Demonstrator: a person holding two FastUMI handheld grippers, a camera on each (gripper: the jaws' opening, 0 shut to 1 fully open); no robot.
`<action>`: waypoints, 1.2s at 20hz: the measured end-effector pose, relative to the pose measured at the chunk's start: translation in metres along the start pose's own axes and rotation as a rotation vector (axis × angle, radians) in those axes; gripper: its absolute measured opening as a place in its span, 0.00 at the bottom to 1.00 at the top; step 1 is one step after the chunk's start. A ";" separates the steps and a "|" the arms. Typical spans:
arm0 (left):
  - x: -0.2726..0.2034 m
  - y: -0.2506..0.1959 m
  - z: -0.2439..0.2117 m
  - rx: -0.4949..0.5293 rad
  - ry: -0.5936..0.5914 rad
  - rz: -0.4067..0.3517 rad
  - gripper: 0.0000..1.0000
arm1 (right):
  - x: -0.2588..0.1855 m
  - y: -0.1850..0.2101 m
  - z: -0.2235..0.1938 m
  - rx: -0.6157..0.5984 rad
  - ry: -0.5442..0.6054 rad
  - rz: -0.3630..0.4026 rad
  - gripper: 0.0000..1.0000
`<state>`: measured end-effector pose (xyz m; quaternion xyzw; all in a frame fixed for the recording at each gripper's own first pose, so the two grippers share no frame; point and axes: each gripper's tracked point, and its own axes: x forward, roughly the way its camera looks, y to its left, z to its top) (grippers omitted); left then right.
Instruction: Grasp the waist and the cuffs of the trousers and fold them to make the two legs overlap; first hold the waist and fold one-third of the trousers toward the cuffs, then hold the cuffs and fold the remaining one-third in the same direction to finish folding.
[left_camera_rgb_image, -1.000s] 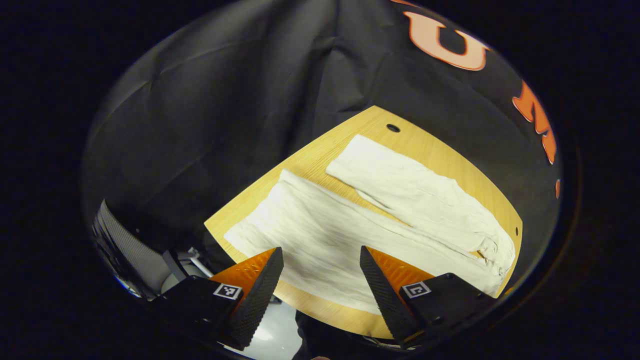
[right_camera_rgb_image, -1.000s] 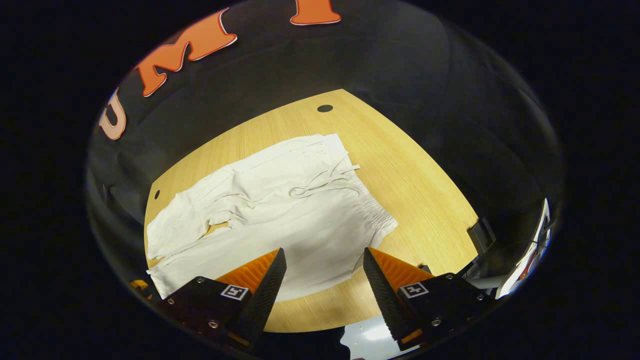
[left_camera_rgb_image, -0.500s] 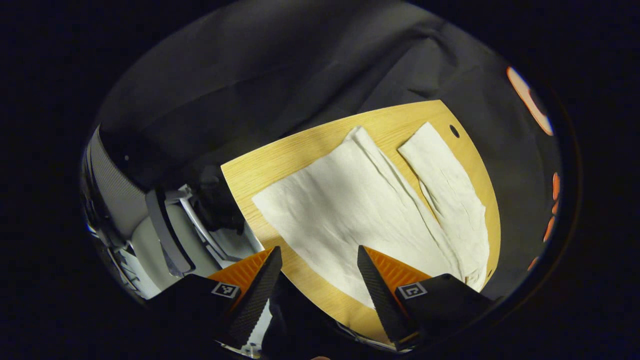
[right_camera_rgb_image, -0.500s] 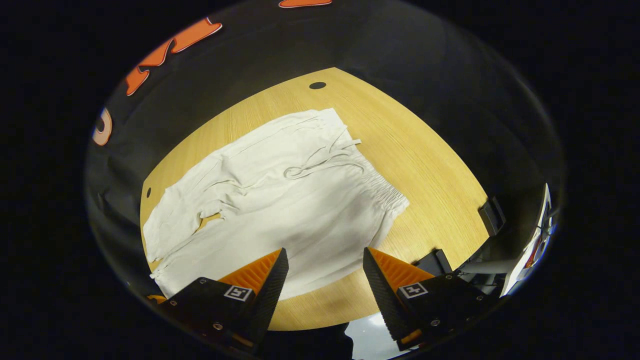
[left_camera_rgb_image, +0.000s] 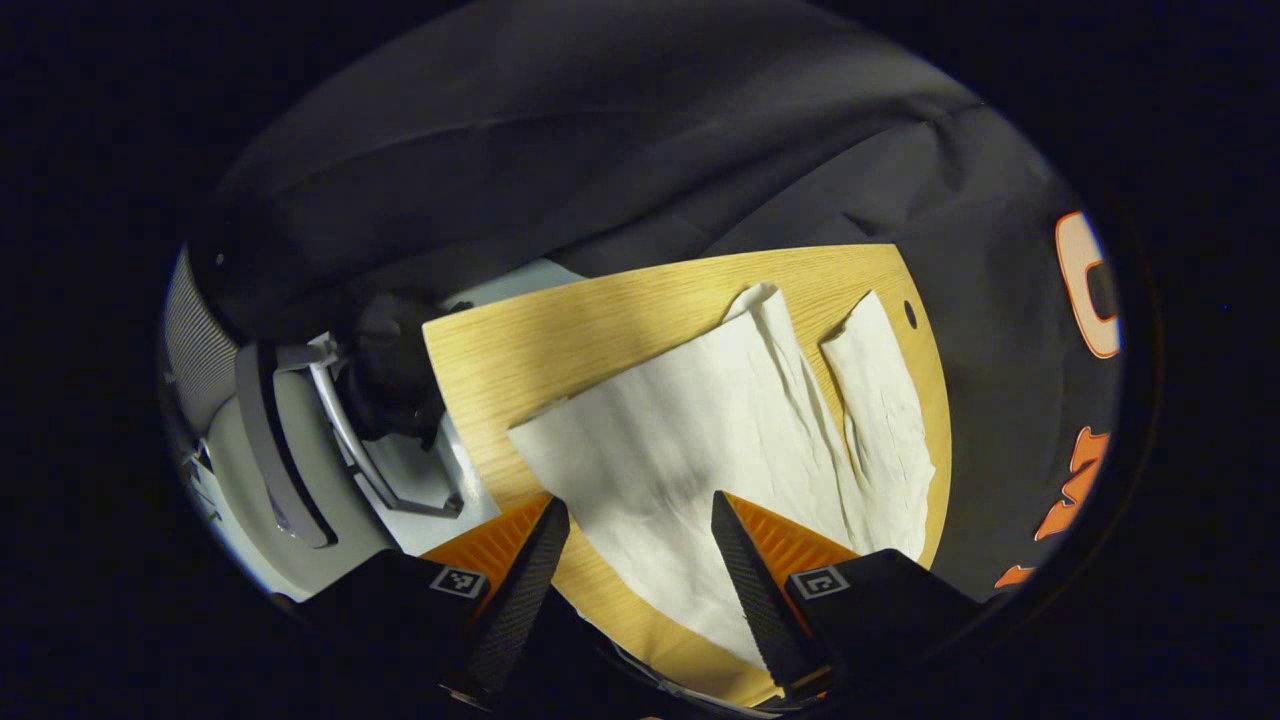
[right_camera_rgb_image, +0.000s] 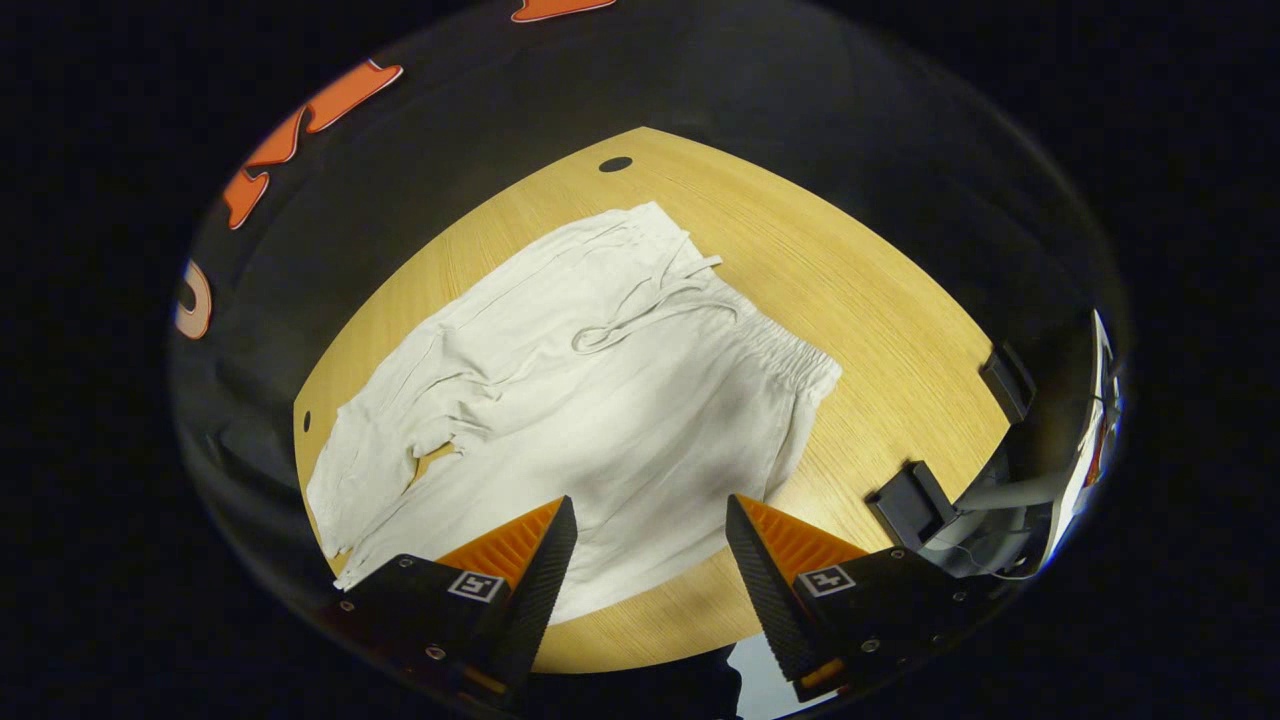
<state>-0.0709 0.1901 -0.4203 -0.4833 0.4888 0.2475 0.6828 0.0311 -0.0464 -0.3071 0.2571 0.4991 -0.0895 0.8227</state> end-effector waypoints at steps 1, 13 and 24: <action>0.004 -0.008 0.006 0.005 -0.004 -0.023 0.89 | 0.002 -0.002 -0.002 0.017 -0.004 -0.007 0.91; 0.013 -0.037 0.028 0.032 -0.084 -0.081 0.06 | 0.017 -0.063 -0.005 0.196 0.003 -0.068 0.91; -0.046 -0.099 0.052 0.113 -0.169 -0.143 0.06 | 0.063 -0.096 0.038 0.299 -0.016 -0.148 0.70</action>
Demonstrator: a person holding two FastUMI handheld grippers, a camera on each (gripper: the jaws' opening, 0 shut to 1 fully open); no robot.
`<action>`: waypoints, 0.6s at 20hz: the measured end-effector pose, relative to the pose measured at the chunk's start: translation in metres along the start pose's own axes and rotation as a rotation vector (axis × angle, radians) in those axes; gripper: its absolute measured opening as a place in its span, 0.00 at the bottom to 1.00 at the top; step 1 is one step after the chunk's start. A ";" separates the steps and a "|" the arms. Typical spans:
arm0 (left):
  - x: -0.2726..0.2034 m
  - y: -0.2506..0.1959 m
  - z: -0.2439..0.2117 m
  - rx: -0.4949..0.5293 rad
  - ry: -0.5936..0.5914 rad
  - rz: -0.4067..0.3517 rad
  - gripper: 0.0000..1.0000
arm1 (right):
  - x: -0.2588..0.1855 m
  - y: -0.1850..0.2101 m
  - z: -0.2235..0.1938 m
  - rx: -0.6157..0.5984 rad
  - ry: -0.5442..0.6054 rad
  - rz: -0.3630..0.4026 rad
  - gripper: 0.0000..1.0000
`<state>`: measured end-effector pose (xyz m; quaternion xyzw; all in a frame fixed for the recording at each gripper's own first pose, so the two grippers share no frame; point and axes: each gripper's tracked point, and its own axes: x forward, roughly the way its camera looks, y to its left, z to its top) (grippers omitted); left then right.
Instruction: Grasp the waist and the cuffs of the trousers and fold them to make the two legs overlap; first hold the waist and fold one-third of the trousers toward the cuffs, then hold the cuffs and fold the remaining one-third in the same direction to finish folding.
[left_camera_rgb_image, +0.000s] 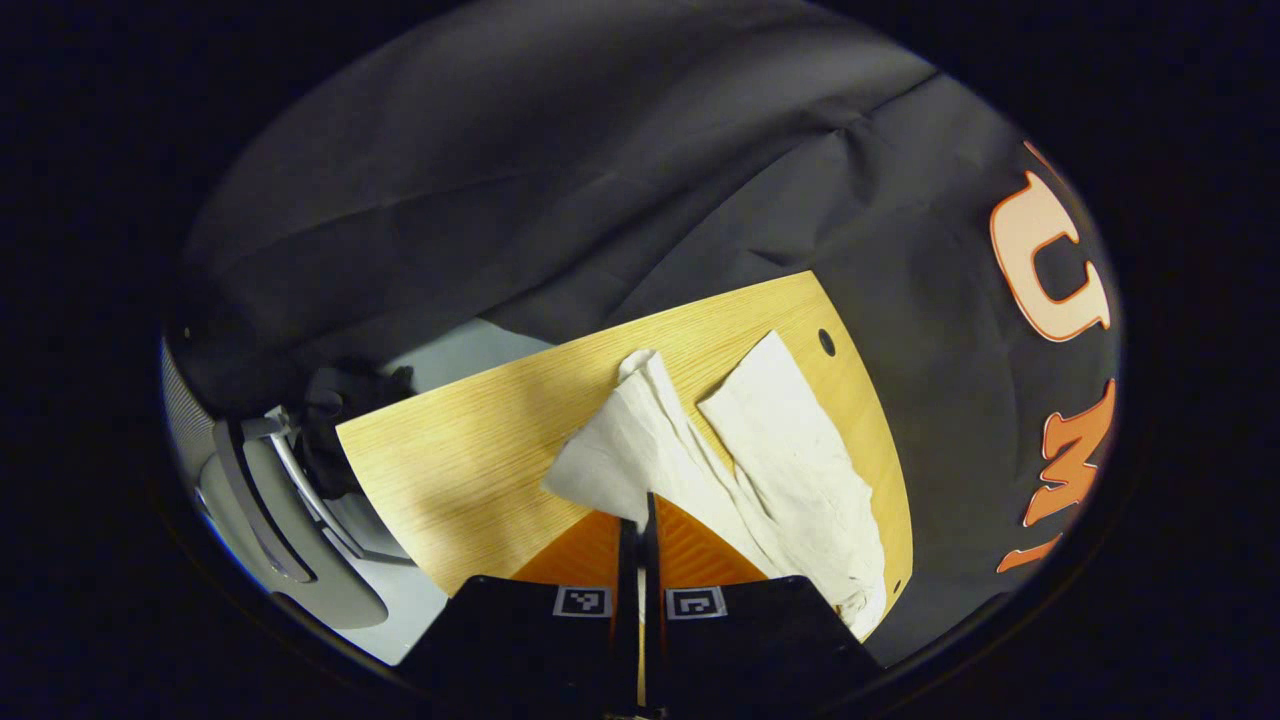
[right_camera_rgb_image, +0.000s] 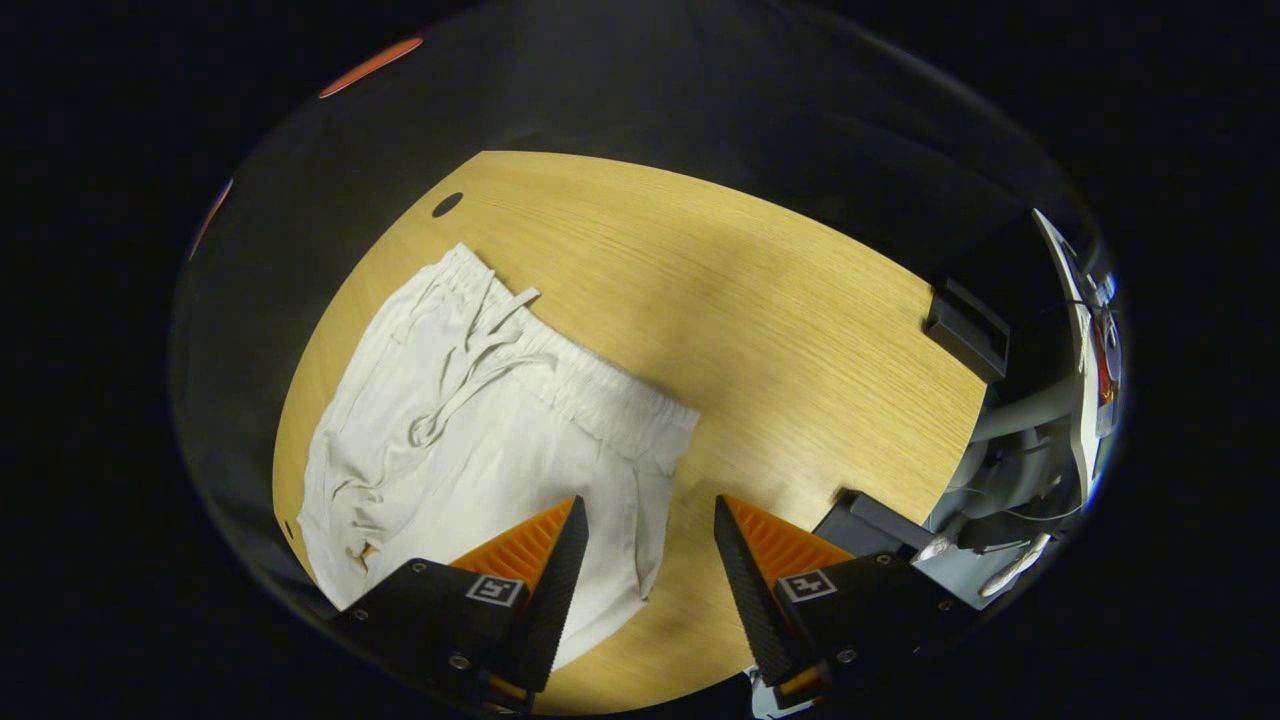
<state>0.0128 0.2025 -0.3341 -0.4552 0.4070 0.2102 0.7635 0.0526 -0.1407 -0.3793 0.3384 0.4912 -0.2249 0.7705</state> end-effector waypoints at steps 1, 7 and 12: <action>-0.005 -0.003 0.000 0.009 -0.005 0.000 0.05 | 0.003 0.002 0.001 0.013 0.005 0.005 0.73; -0.022 -0.024 0.006 0.057 -0.024 -0.009 0.06 | 0.021 -0.005 0.009 0.129 0.060 0.042 0.47; -0.035 -0.039 0.010 0.062 -0.041 -0.018 0.05 | 0.020 0.002 0.022 0.244 0.041 0.130 0.12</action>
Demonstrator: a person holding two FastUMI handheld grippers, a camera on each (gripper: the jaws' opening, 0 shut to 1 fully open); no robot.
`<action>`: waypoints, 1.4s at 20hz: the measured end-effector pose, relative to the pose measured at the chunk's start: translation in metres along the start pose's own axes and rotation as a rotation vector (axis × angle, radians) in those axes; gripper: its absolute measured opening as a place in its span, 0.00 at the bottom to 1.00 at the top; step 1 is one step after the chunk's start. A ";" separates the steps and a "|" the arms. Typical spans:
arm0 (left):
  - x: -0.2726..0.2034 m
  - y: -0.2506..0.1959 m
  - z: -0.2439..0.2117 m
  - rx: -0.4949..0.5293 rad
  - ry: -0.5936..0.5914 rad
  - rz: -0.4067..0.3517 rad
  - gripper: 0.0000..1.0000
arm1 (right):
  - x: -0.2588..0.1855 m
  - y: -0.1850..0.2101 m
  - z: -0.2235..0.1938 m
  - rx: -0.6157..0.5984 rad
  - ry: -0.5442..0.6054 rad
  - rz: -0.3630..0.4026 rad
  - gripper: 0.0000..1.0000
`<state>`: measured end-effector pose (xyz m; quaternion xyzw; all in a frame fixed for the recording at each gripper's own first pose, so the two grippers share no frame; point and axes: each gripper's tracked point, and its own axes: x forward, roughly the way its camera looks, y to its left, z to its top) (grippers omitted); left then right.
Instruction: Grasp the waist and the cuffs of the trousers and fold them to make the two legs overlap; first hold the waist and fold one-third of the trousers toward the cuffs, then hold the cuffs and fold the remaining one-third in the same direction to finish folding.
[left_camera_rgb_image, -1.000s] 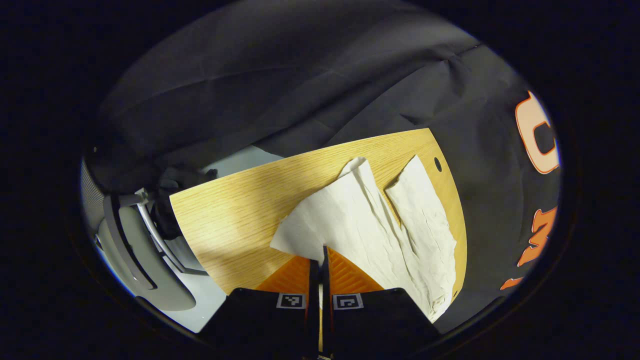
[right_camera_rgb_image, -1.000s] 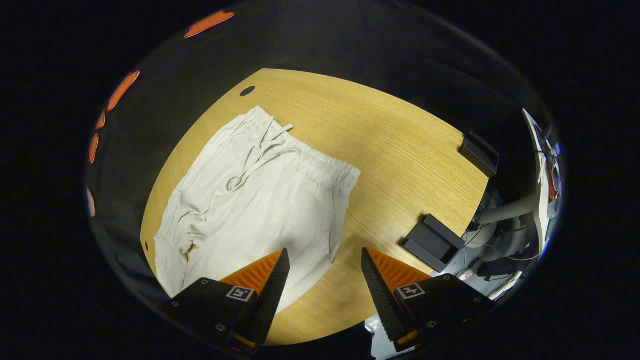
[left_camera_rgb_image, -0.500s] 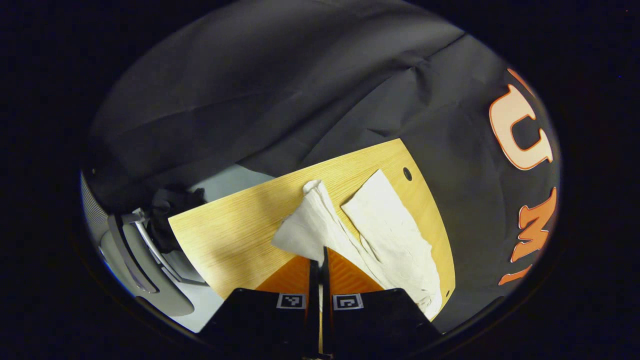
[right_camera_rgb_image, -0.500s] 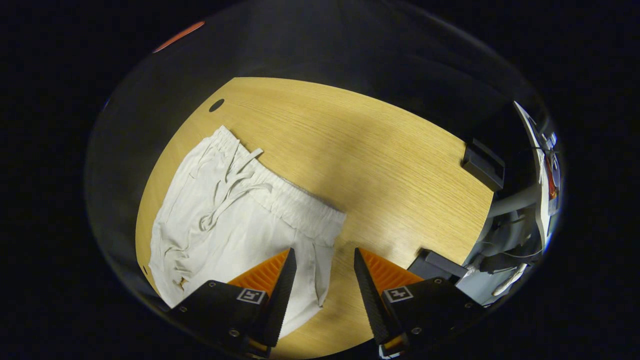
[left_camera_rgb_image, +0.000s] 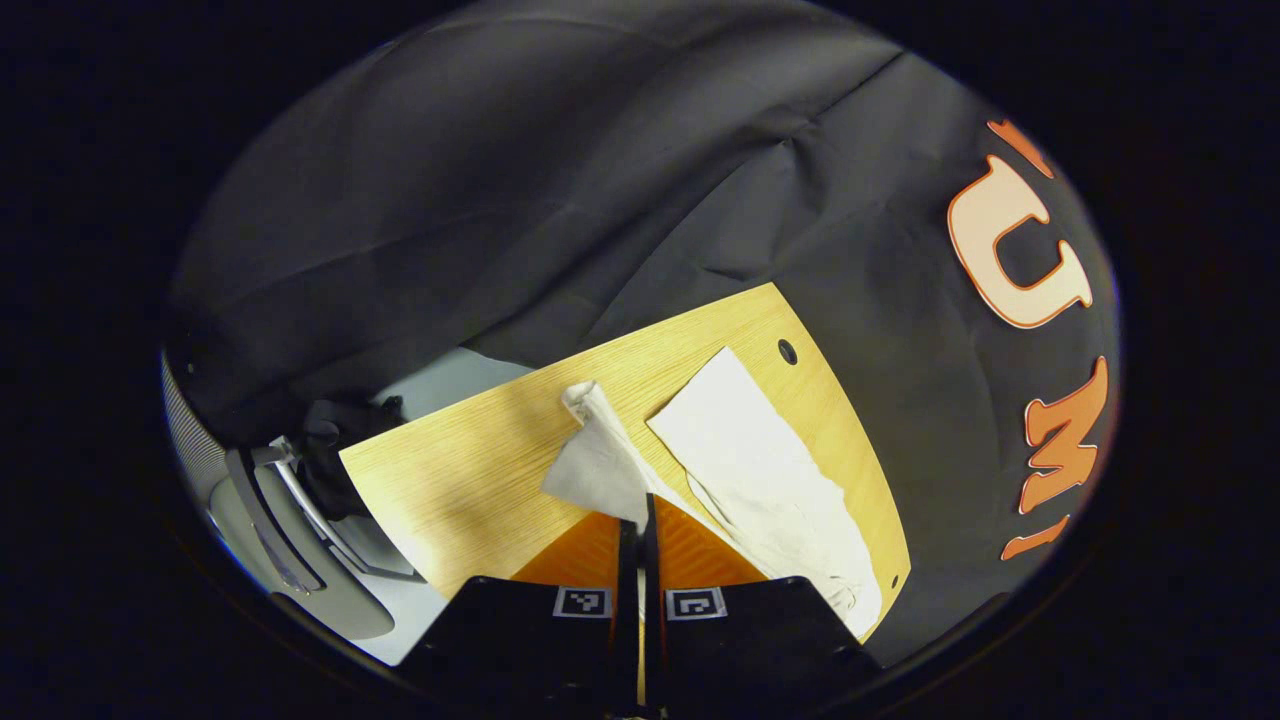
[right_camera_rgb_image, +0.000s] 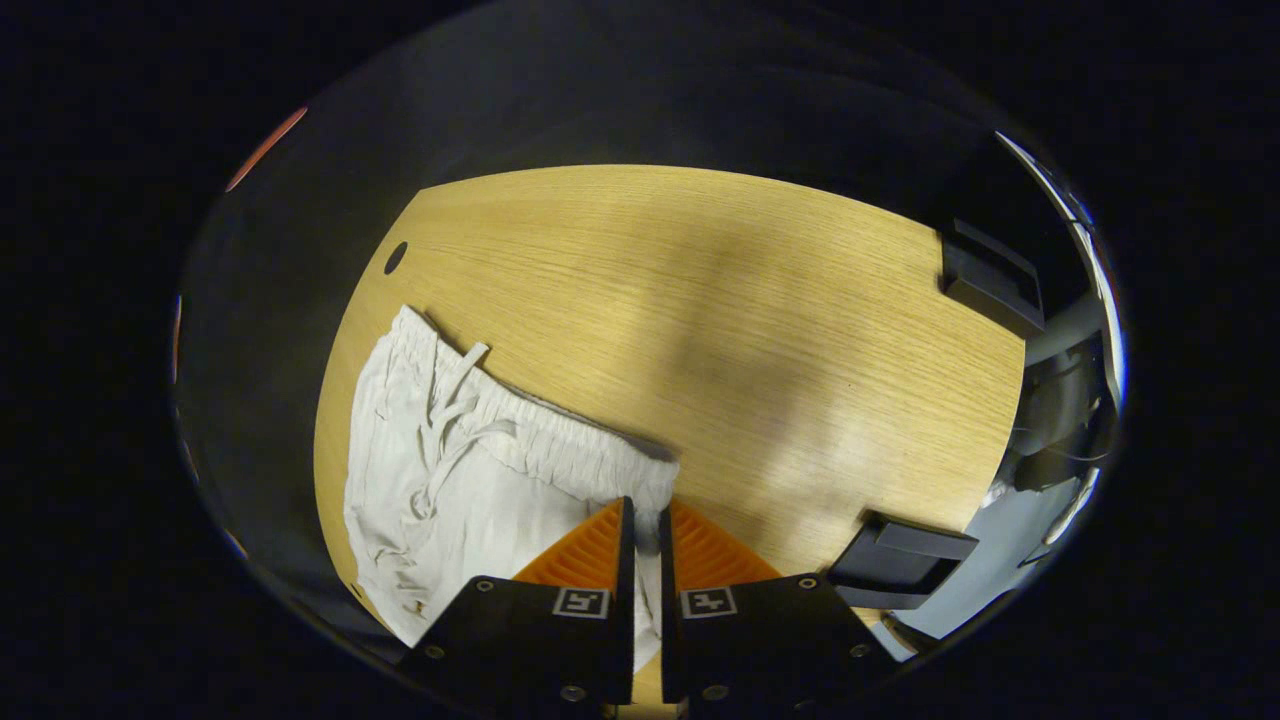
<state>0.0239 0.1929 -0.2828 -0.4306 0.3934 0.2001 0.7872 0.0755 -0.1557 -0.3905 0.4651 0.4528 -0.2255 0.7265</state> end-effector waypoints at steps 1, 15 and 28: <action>-0.001 -0.003 0.000 0.006 -0.001 0.001 0.06 | -0.004 0.001 0.001 0.017 -0.003 0.017 0.07; 0.051 -0.061 0.028 0.068 -0.014 0.008 0.06 | -0.047 0.070 0.039 -0.010 -0.045 0.192 0.04; 0.121 -0.119 0.079 0.236 0.012 -0.009 0.06 | -0.041 0.157 0.069 -0.008 -0.049 0.224 0.04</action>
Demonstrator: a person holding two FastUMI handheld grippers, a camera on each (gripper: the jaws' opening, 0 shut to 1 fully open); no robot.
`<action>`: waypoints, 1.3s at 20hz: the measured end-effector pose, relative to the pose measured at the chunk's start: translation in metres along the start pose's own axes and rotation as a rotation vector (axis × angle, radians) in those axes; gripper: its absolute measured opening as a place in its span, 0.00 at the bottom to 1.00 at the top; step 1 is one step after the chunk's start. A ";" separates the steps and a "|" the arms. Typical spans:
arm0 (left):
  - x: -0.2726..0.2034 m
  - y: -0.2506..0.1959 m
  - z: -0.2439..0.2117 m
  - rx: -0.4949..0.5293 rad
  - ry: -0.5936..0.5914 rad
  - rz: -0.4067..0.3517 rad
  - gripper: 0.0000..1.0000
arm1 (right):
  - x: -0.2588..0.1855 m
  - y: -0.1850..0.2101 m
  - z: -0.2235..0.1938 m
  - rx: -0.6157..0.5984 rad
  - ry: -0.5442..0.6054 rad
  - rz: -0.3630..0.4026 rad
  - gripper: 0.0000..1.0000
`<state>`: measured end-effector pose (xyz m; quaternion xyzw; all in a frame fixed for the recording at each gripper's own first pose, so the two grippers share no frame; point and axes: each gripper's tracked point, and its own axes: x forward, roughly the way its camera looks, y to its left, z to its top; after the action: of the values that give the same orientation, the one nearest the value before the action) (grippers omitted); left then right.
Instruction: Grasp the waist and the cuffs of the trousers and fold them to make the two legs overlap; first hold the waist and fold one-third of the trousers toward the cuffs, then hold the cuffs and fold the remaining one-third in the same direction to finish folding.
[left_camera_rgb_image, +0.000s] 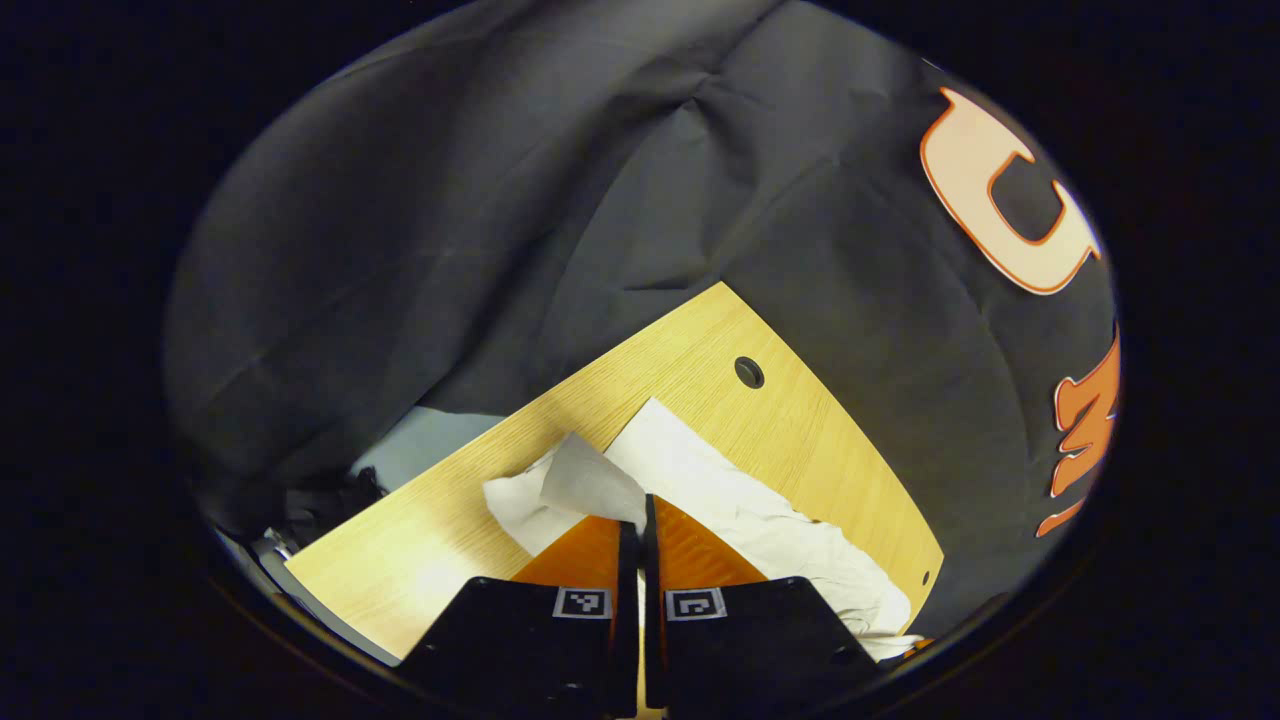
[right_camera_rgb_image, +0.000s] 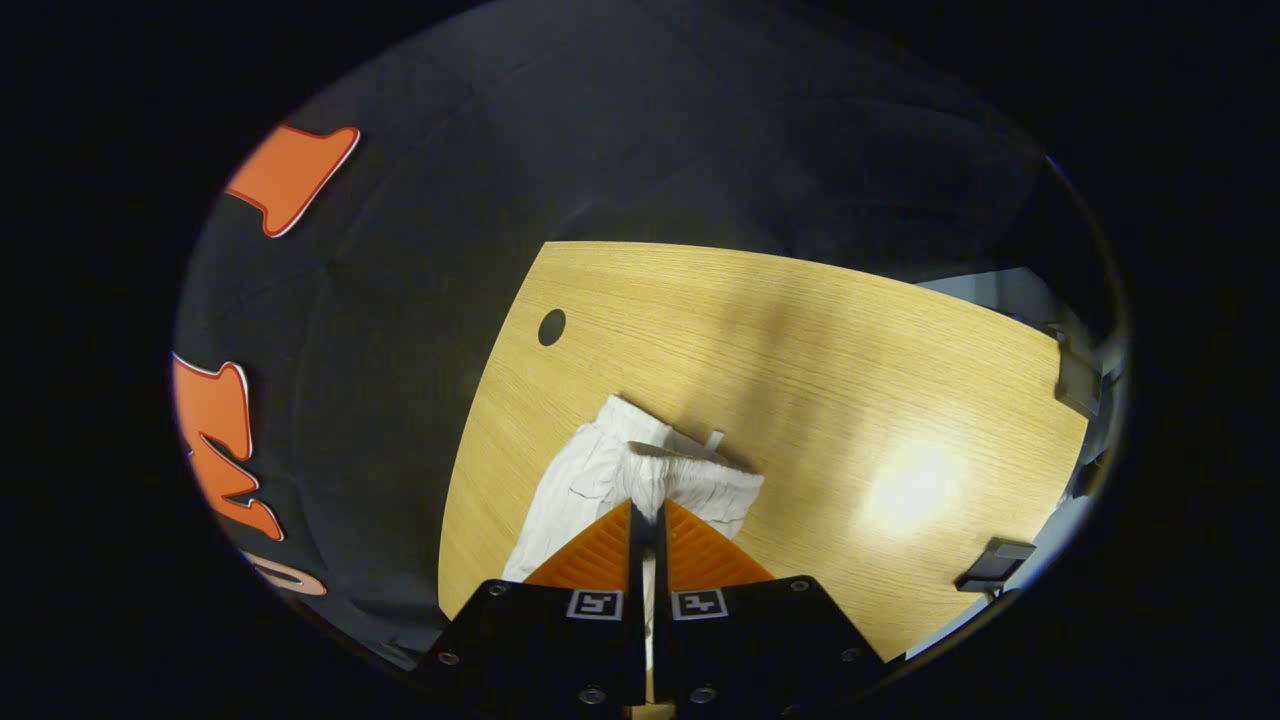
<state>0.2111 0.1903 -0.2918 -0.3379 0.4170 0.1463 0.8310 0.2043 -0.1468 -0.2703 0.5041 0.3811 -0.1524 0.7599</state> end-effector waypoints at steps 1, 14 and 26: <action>0.002 -0.004 0.005 0.017 0.002 -0.007 0.06 | 0.004 0.006 0.002 -0.002 -0.001 0.000 0.03; 0.090 -0.042 0.041 0.113 0.036 -0.039 0.06 | 0.064 0.079 0.027 -0.028 0.015 0.029 0.04; 0.084 -0.068 0.043 0.296 -0.009 -0.002 0.93 | 0.069 0.072 0.043 -0.147 -0.046 0.015 0.50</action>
<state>0.3235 0.1664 -0.3102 -0.2116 0.4301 0.0836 0.8736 0.3121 -0.1423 -0.2654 0.4461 0.3699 -0.1299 0.8045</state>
